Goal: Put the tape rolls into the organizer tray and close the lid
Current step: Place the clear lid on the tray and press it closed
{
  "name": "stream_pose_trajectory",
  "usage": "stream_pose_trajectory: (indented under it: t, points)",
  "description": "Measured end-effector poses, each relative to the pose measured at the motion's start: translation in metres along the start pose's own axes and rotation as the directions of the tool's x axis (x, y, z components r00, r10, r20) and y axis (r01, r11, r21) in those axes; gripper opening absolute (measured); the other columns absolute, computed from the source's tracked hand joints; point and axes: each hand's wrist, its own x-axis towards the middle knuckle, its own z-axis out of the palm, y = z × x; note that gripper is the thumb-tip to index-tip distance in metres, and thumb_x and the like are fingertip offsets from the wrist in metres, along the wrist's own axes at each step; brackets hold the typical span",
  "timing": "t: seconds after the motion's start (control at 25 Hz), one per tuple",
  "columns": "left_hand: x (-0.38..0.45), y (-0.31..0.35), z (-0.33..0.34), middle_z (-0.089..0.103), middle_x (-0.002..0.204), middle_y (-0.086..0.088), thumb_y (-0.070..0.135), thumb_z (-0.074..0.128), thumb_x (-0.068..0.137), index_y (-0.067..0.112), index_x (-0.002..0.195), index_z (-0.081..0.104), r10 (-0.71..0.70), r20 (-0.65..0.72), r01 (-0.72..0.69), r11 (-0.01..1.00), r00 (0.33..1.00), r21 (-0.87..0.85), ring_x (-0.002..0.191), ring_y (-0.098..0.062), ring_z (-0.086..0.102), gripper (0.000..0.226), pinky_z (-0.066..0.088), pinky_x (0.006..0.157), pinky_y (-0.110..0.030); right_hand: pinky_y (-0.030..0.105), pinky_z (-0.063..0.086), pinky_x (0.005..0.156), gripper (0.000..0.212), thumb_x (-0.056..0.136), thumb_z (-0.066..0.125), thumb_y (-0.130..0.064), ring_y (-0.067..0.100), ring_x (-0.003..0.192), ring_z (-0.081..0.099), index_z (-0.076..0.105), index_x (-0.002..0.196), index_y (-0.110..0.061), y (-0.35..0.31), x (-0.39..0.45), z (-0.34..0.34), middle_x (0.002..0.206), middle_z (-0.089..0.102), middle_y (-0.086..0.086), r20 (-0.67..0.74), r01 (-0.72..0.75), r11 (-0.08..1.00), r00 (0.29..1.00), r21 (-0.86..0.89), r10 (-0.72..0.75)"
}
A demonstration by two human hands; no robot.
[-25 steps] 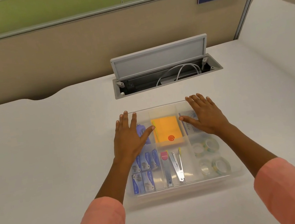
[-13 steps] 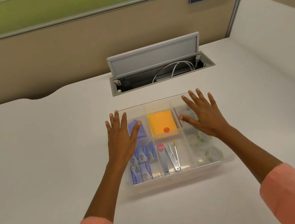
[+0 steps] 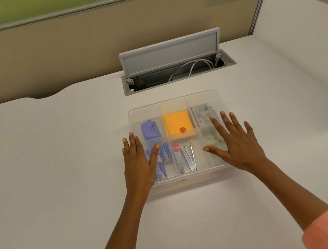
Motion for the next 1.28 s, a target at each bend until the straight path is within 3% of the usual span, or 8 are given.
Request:
stream_pose_trajectory:
  t: [0.2,0.32,0.4,0.48,0.6,0.68,1.08,1.28]
  points:
    - [-0.001,0.002,-0.003,0.002,0.159,-0.002,0.070,0.017,0.075,0.018,0.146,0.002,-0.008,-0.020,0.007,0.999,1.000,-0.049,0.146,-0.019,-0.006,0.089,0.002,0.116,-0.036,0.053,0.014,0.118,0.086,0.071,0.007,-0.083,0.024,0.147,-0.009,-0.010,0.144,-0.040,0.001,0.001,0.002,0.160,-0.002,0.001,-0.003,0.018,1.000,1.000,0.004,-0.018]
    - [0.004,0.006,-0.007,0.015,0.156,-0.013,0.078,0.004,0.068,0.007,0.143,0.017,0.063,-0.035,-0.052,0.969,0.997,0.243,0.146,-0.030,0.004,0.104,0.000,0.117,-0.041,0.053,0.016,0.118,0.087,0.070,0.006,-0.082,0.024,0.147,-0.011,-0.002,0.145,-0.039,0.001,0.001,0.000,0.160,-0.003,0.001,0.017,0.023,1.000,1.000,0.001,-0.023]
    - [0.020,0.013,-0.012,0.028,0.150,-0.019,0.074,0.014,0.073,0.006,0.136,0.032,0.105,-0.054,-0.080,0.935,0.993,0.347,0.144,-0.035,0.012,0.095,0.002,0.117,-0.049,0.053,0.016,0.118,0.088,0.069,0.004,-0.082,0.023,0.146,-0.012,0.000,0.145,-0.039,0.001,0.001,-0.001,0.160,-0.005,0.000,0.028,0.024,1.000,0.999,-0.003,-0.023]
    - [0.047,0.021,-0.015,0.025,0.152,-0.019,0.066,0.024,0.077,0.008,0.137,0.032,0.111,-0.052,-0.092,0.955,0.992,0.281,0.144,-0.034,0.011,0.083,0.002,0.117,-0.048,0.052,0.014,0.119,0.088,0.068,0.000,-0.083,0.023,0.146,-0.014,-0.002,0.145,-0.039,0.002,0.001,-0.002,0.160,-0.007,0.000,0.035,0.027,1.000,0.999,-0.006,-0.026]
    - [0.084,0.024,-0.010,0.001,0.158,-0.012,0.063,0.026,0.080,0.011,0.145,0.009,0.131,0.041,-0.137,0.955,0.990,0.262,0.146,-0.028,-0.002,0.085,-0.003,0.117,-0.040,0.052,0.009,0.120,0.089,0.067,-0.004,-0.084,0.023,0.145,-0.017,-0.008,0.144,-0.040,0.003,0.001,-0.001,0.159,-0.010,-0.001,0.033,0.023,1.000,0.999,0.001,-0.023]
    - [0.099,0.018,-0.004,-0.002,0.158,-0.011,0.061,0.033,0.084,0.010,0.145,0.001,0.102,0.080,-0.121,0.949,0.992,0.291,0.146,-0.027,-0.002,0.086,-0.001,0.118,-0.039,0.052,0.004,0.121,0.087,0.067,-0.005,-0.085,0.023,0.145,-0.020,-0.016,0.140,-0.041,0.002,0.002,0.001,0.159,-0.012,-0.001,0.037,0.024,1.000,0.999,0.002,-0.024]
    - [0.108,0.007,0.005,-0.001,0.158,-0.008,0.062,0.040,0.082,0.011,0.146,0.000,0.106,0.080,-0.123,0.962,0.991,0.244,0.146,-0.025,0.000,0.090,0.002,0.117,-0.037,0.051,0.006,0.121,0.088,0.068,0.001,-0.085,0.023,0.144,-0.019,-0.011,0.141,-0.038,0.004,0.003,0.002,0.152,-0.020,-0.006,0.020,0.034,0.998,0.999,0.046,-0.035]
    - [0.106,0.005,-0.002,0.001,0.158,-0.009,0.052,0.045,0.086,0.011,0.145,0.005,0.105,0.078,-0.113,0.987,0.991,0.118,0.146,-0.026,0.000,0.083,0.006,0.118,-0.041,0.050,0.007,0.121,0.092,0.066,-0.002,-0.085,0.023,0.145,-0.019,-0.008,0.144,-0.038,0.002,0.003,-0.003,0.157,-0.016,-0.002,0.041,0.039,0.999,0.998,0.018,-0.039]
